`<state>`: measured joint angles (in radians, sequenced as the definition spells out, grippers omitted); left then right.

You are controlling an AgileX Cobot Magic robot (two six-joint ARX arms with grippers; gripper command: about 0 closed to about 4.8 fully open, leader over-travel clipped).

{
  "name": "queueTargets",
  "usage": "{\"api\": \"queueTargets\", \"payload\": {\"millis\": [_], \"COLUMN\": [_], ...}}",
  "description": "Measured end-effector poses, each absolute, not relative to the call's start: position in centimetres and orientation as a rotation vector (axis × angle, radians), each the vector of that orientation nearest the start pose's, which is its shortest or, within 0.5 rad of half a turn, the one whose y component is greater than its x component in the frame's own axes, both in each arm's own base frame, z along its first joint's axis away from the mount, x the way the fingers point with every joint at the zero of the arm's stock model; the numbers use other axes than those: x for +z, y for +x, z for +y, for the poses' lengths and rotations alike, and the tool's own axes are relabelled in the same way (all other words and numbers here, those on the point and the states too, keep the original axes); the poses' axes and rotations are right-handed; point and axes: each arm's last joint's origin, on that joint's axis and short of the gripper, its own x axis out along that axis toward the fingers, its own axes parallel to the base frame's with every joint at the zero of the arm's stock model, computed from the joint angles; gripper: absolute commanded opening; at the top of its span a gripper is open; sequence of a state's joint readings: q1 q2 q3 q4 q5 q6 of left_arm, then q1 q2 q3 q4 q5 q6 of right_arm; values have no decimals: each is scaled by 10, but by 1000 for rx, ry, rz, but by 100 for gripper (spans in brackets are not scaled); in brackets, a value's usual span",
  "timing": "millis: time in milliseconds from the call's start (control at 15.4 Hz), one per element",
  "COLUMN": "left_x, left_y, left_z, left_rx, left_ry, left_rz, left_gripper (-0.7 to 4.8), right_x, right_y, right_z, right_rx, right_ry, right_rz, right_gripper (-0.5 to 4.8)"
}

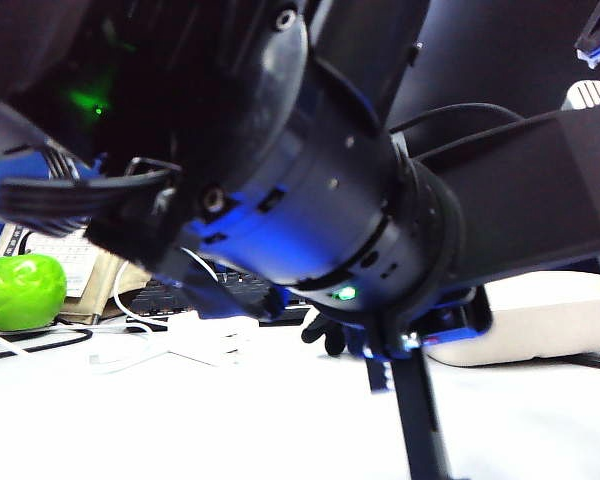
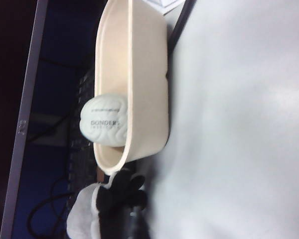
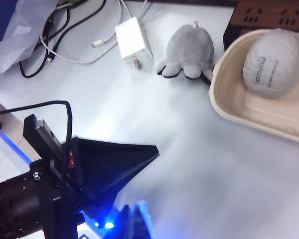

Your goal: Place the tilting octopus upright.

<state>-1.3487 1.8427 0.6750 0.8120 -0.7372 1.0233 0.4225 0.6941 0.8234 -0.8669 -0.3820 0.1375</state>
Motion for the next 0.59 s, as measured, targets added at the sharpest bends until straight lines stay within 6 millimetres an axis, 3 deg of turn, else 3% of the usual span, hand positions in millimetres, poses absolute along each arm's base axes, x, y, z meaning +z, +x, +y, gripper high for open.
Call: {"api": "queueTargets", "payload": {"millis": [195, 585], "left_x": [131, 170], "left_y": [93, 93], "left_z": [-313, -314], "left_rx": [-554, -394], "left_ry": [1417, 1312], "left_rz": [-199, -361], "left_gripper": [-5, -5], "right_x": [304, 307], "right_y": [110, 113], "right_z": [61, 62], "right_rx": [723, 730], "right_ry": [111, 112], "right_rz": [752, 708], "right_gripper": [0, 0]}}
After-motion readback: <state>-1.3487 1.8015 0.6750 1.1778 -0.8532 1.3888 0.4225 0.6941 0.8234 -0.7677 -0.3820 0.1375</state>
